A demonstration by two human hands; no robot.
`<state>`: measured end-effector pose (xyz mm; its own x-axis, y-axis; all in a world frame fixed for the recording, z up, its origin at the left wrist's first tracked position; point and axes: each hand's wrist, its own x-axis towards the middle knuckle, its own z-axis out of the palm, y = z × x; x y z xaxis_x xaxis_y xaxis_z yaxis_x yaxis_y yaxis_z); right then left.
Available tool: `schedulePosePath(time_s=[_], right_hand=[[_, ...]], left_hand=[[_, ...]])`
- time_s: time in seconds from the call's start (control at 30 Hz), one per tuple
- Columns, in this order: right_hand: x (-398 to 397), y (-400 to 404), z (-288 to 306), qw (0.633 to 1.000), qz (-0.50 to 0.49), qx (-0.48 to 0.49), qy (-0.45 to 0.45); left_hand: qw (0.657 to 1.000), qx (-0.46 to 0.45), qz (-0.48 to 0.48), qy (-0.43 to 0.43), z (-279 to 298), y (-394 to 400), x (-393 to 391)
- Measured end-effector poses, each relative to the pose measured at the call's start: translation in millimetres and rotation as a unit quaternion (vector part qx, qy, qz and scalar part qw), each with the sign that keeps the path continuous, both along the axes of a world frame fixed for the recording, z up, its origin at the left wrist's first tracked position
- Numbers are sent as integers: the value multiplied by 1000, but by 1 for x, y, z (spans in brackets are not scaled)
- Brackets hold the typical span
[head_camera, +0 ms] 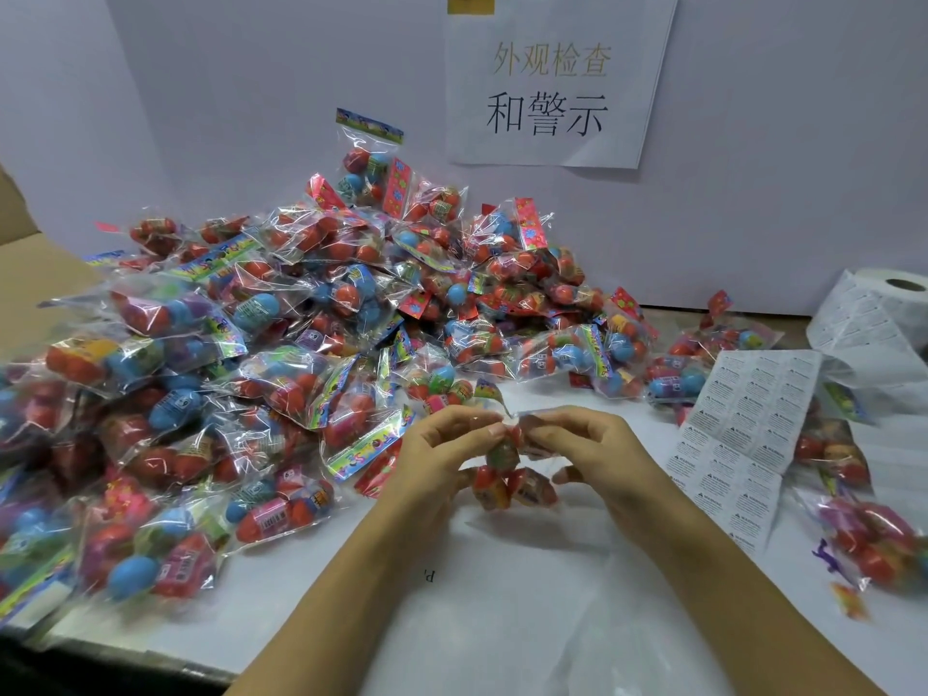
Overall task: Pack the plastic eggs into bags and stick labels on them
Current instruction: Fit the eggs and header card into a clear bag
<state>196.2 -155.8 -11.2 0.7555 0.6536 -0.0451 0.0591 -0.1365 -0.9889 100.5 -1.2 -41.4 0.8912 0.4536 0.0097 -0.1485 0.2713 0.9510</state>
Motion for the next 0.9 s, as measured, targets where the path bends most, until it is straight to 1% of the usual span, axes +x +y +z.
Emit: schedulePosePath(time_s=[0.1,0.23,0.53,0.63,0.73,0.8,0.9], right_hand=[[1,1,-2,1000,6,-3,-25],[2,1,-2,1000,-17,21,-12],[1,3,-4,999,-31,35,-21],[1,1,-1,1000,-9,21,-6],[-1,-1,-1,1000,19,-12,-16],[1,1,-4,1000,5,-8,-15],[1,3,-6,1000,-4,-1,-13]], left_hand=[[1000,-4,-1,-4,-1,-1,-1],[1000,-5,-10,4,-1,-3,-1],[1000,-14,-20,8,2,-4,-1],[1000,-15,4,-5,3,-4,-3],[1000,-24,16,-8,5,-3,-3],[999,-29,21,0,5,-4,-2],[998,-65,20,10,7,-7,-1]])
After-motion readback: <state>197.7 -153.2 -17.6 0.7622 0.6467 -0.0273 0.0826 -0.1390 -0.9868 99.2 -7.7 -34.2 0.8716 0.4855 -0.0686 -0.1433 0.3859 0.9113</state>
